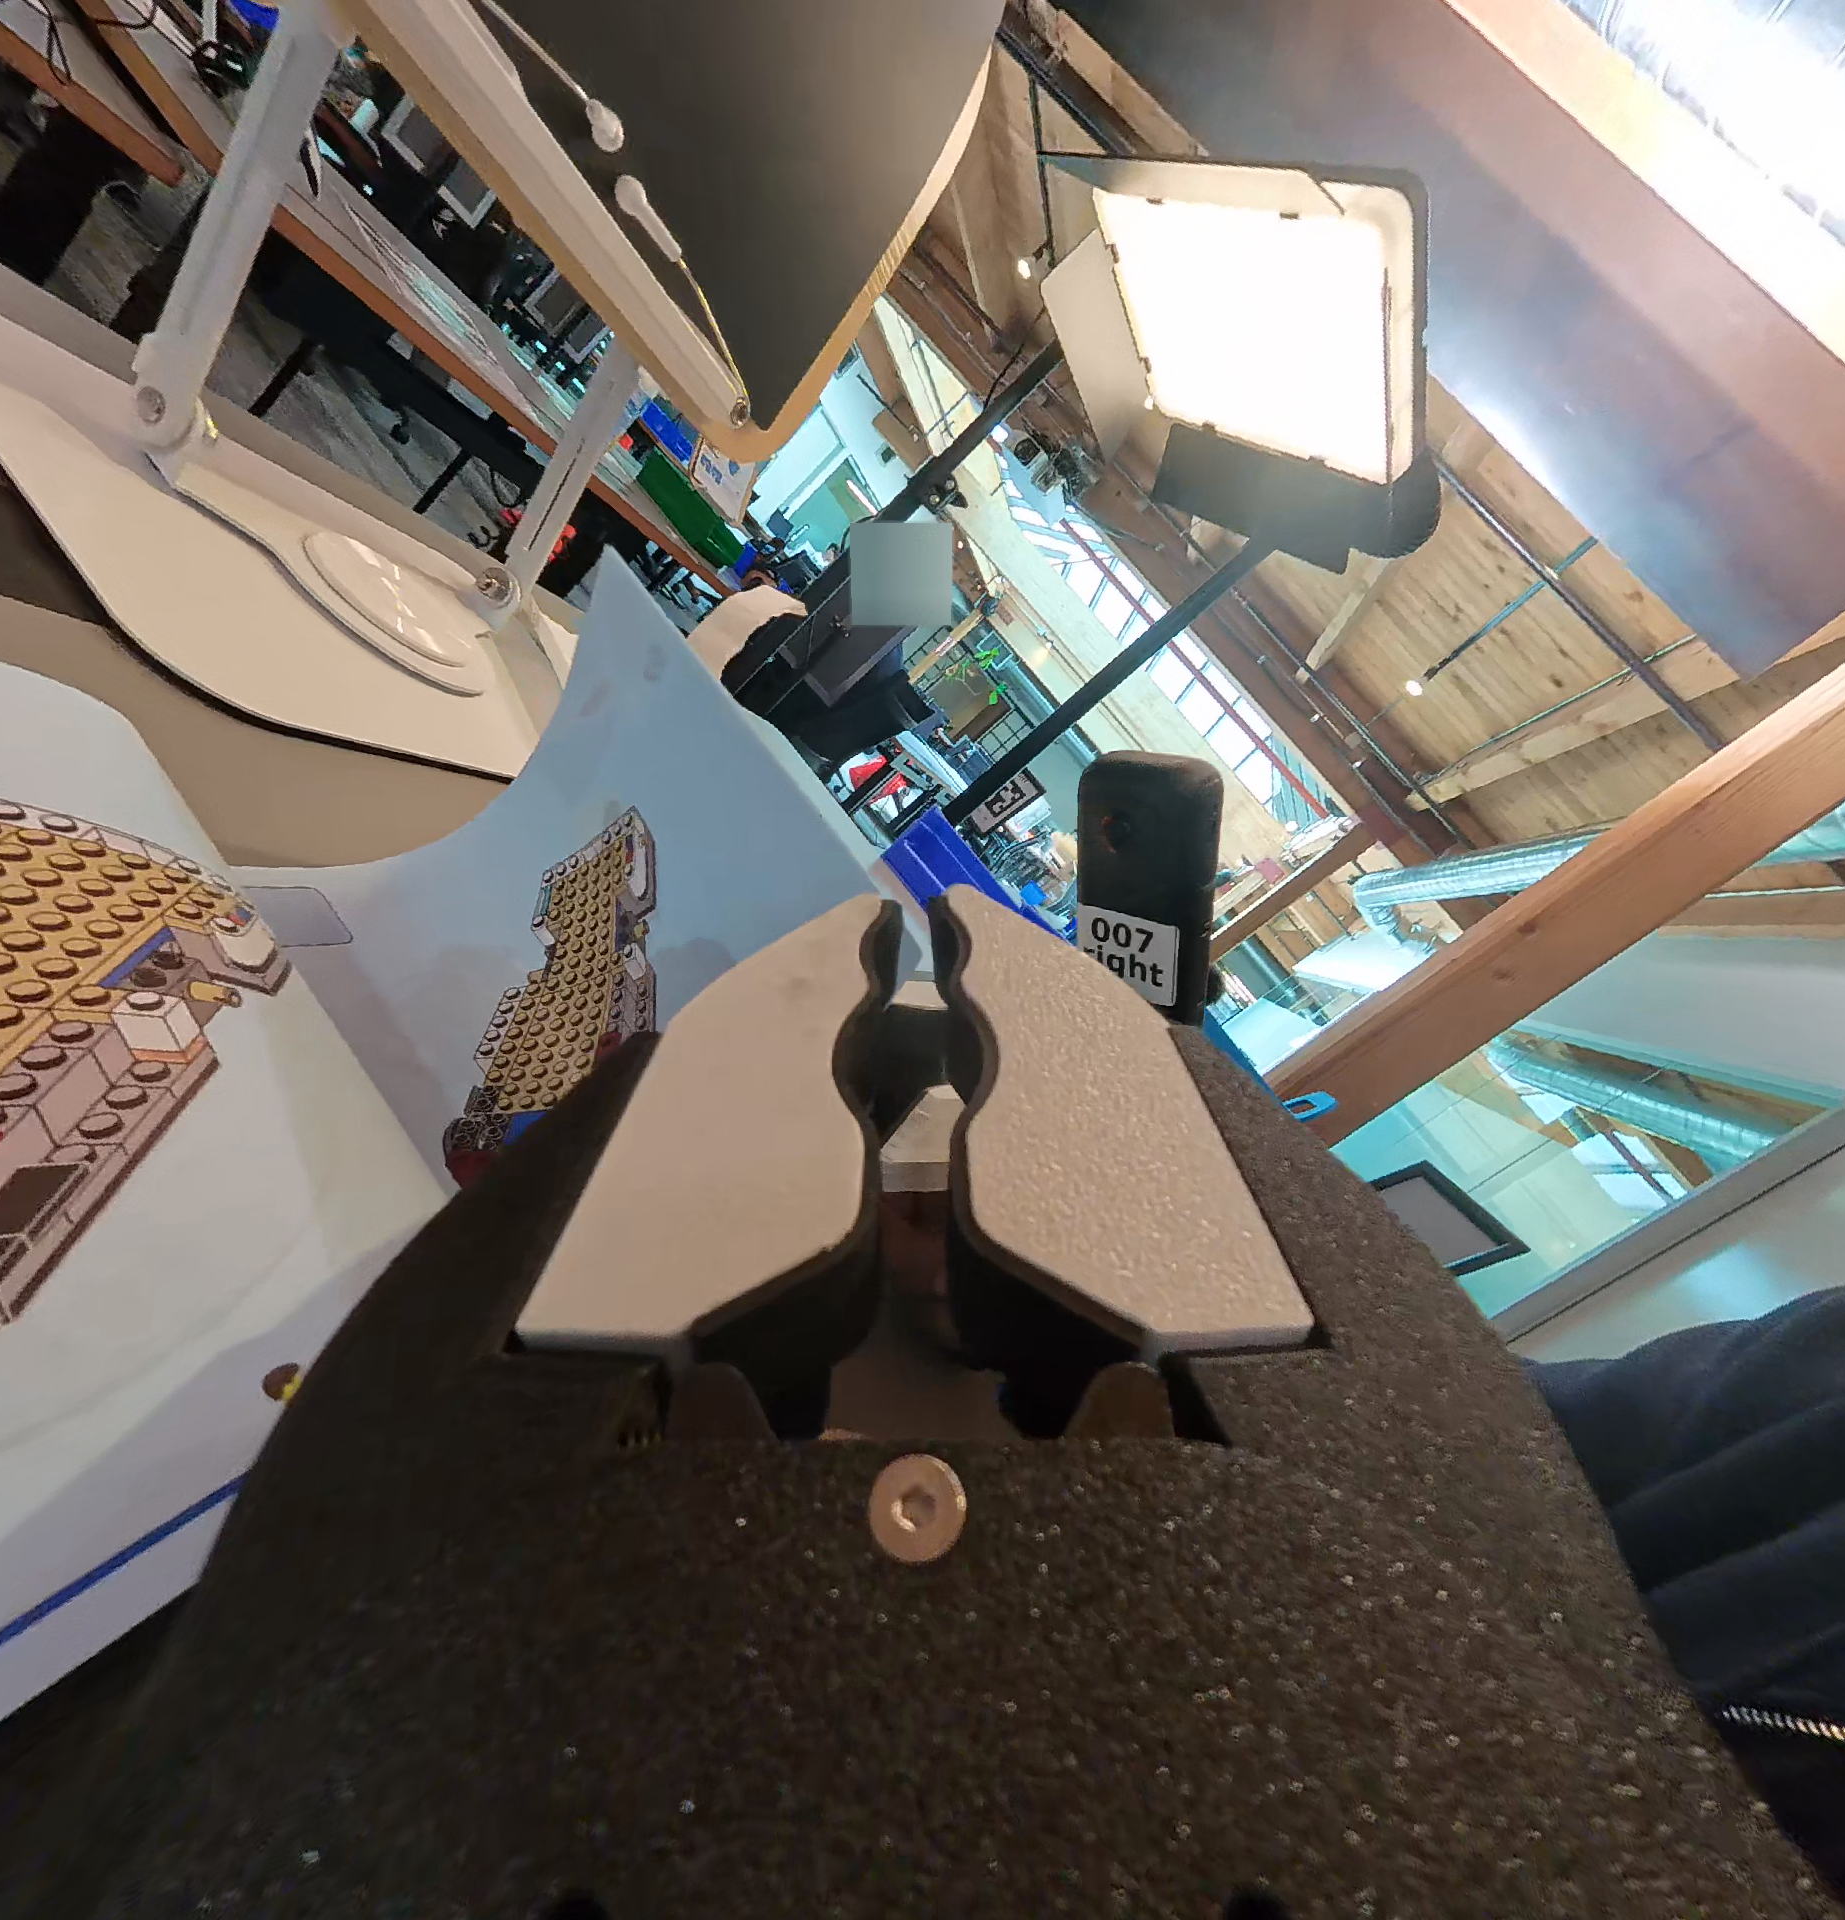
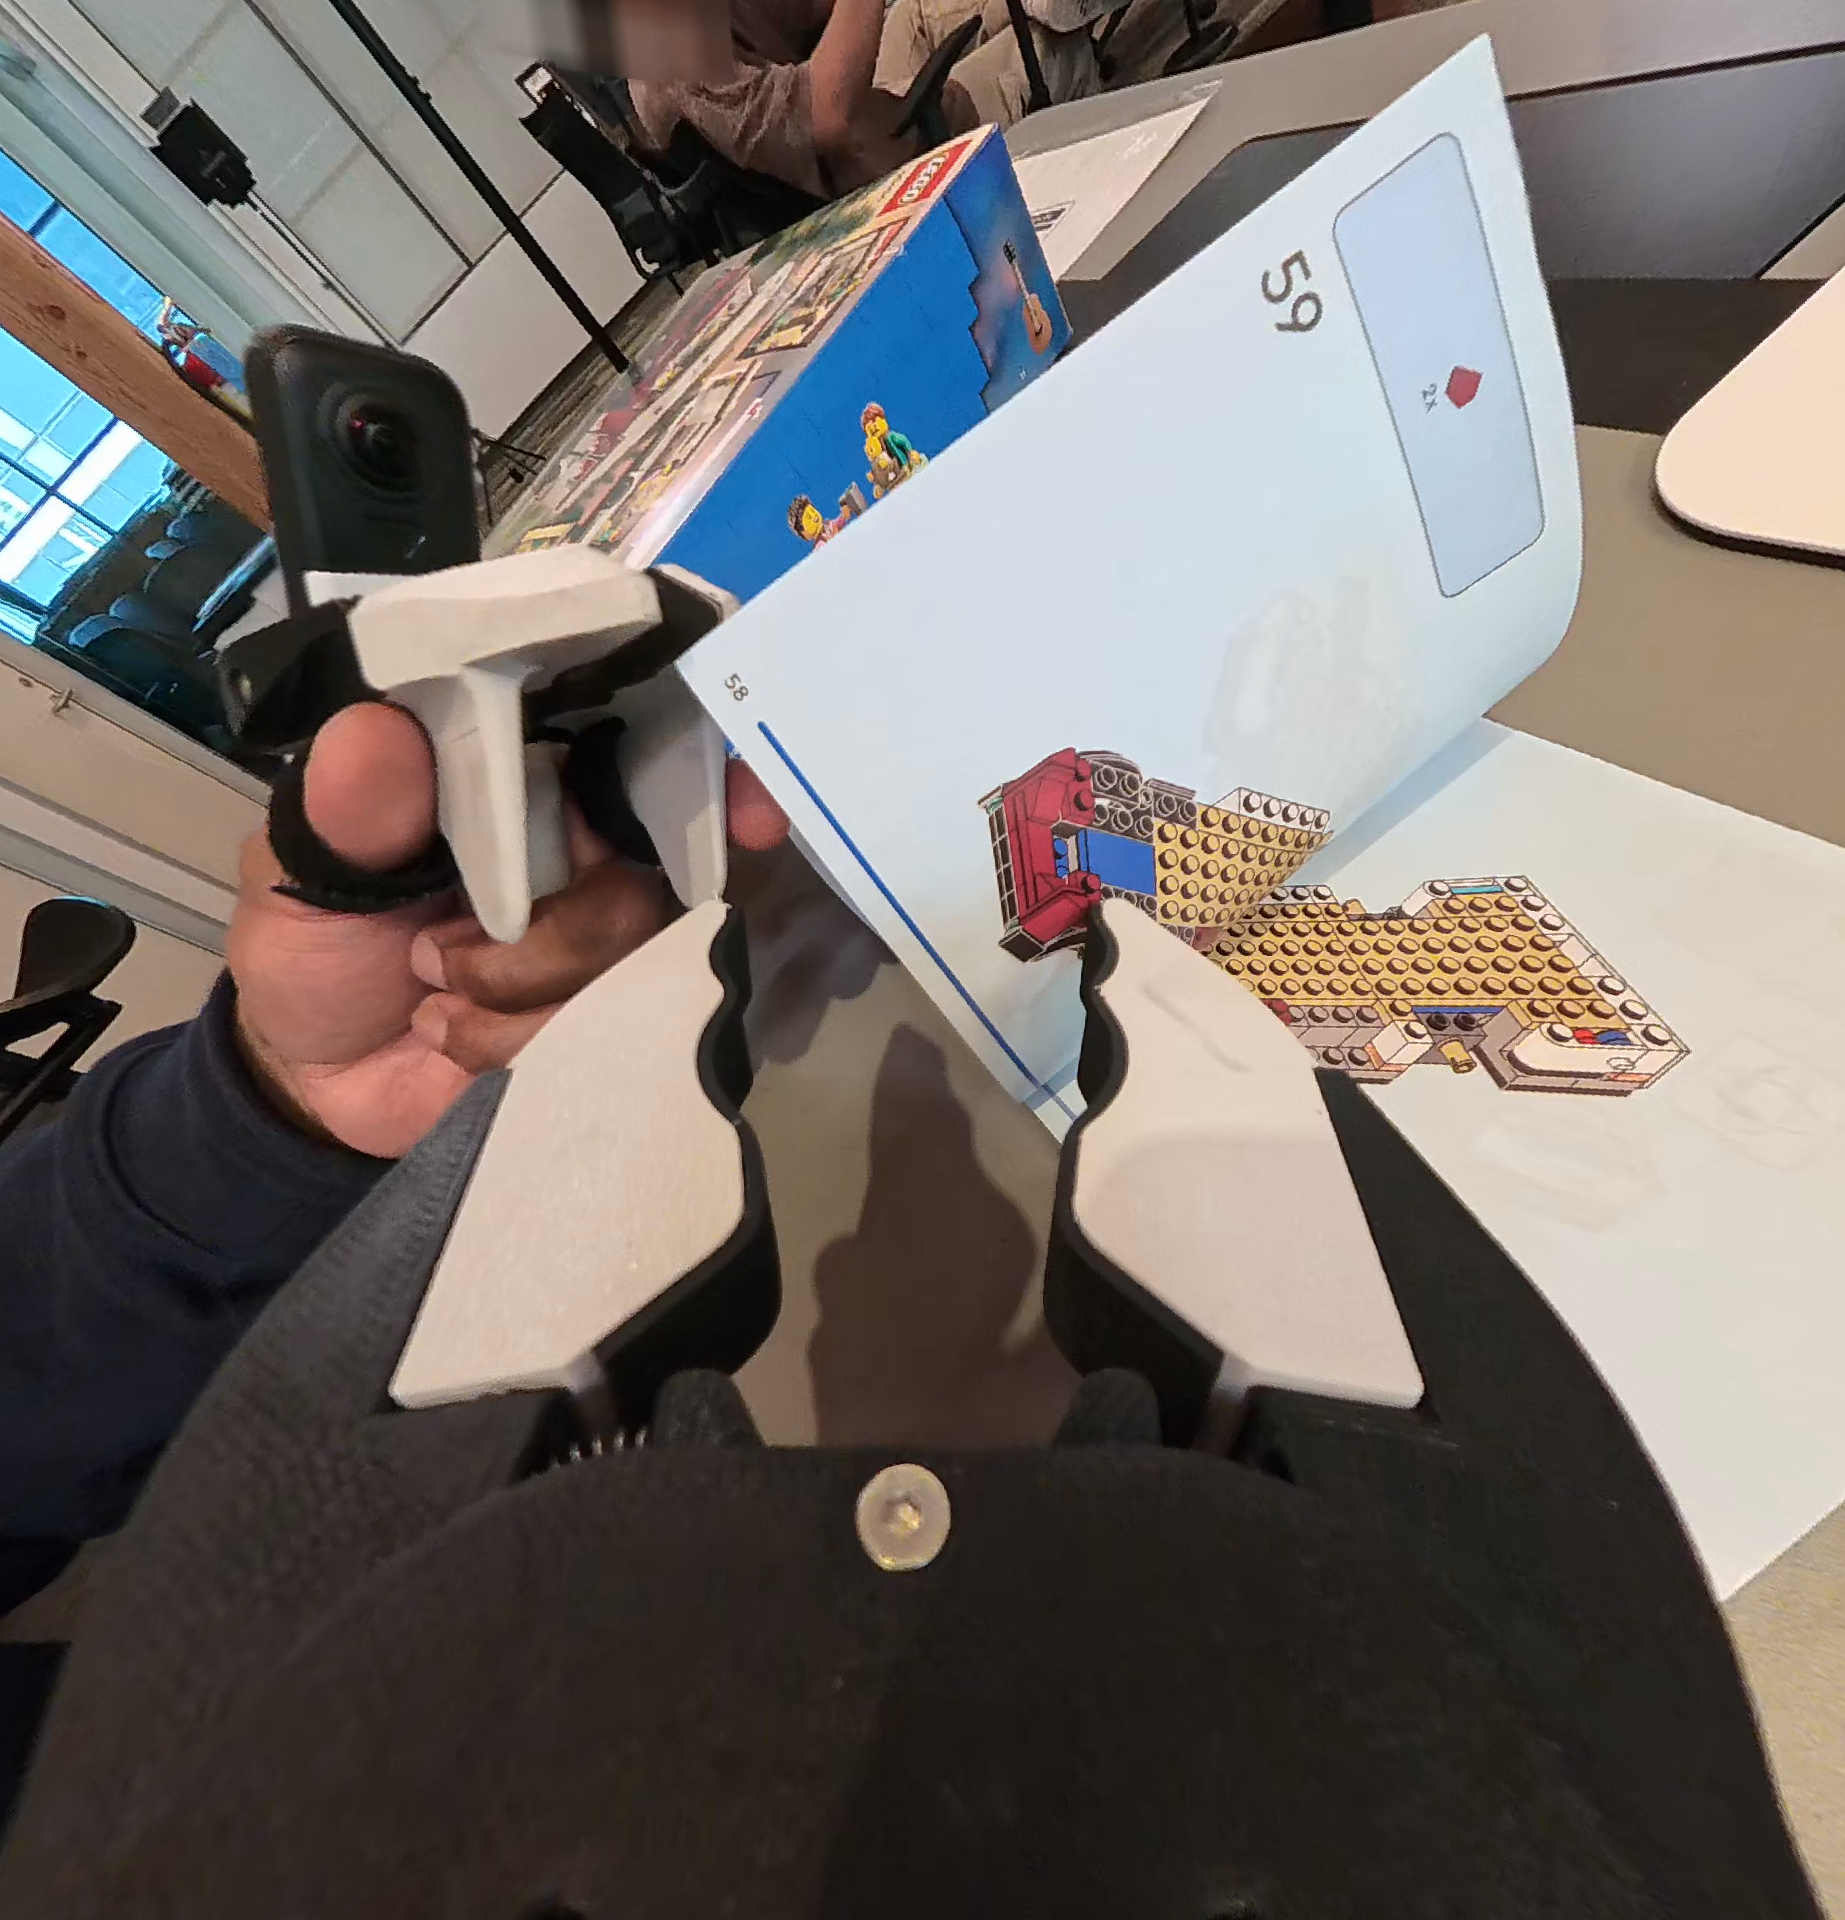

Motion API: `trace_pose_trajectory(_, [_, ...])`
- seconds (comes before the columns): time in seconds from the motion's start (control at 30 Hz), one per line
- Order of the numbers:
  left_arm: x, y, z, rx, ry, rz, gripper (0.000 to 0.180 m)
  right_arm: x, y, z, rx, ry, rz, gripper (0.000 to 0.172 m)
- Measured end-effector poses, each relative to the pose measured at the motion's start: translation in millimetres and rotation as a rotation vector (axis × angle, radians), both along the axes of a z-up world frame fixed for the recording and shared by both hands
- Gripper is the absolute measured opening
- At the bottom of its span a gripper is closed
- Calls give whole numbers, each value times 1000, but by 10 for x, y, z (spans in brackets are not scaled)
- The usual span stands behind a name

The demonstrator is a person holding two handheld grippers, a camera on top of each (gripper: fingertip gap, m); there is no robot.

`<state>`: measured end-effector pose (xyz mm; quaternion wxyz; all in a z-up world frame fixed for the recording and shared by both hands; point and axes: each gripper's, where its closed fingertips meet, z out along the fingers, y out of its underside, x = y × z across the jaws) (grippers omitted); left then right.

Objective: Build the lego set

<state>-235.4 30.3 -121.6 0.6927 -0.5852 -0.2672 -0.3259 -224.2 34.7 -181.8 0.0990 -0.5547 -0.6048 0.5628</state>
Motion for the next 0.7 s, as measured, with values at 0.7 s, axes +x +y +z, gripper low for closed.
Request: trace_pose_trajectory(0.7, [24,59,-19,6,-43,-8,2,20,4,1,10,-3,4,61])
